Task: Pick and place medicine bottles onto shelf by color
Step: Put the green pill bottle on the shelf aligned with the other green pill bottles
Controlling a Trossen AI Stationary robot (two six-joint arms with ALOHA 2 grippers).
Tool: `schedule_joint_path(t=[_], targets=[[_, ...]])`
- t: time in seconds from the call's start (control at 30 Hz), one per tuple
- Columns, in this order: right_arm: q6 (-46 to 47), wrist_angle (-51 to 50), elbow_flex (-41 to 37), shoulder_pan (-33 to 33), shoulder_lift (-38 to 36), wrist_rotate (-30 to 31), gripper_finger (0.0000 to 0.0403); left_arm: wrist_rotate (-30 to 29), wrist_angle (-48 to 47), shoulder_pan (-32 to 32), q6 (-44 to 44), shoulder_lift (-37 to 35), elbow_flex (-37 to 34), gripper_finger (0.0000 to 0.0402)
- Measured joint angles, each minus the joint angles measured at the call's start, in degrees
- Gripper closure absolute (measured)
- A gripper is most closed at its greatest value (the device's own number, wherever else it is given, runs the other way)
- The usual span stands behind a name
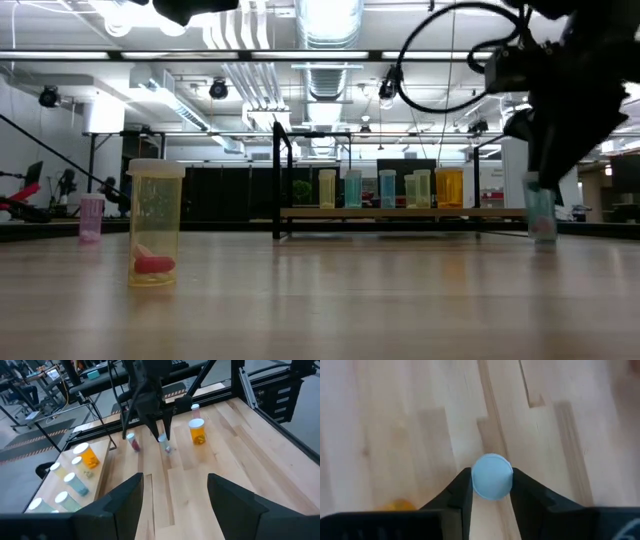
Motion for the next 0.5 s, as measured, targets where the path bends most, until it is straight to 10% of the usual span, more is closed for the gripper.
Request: schedule_joint_path(t=[0.5], targets=[[-16.12, -9.26, 32.07, -15.59, 5.73, 3.96, 0.0296, -2.25, 2.81, 2.12, 11.5, -3.25, -0.11, 0.0198]])
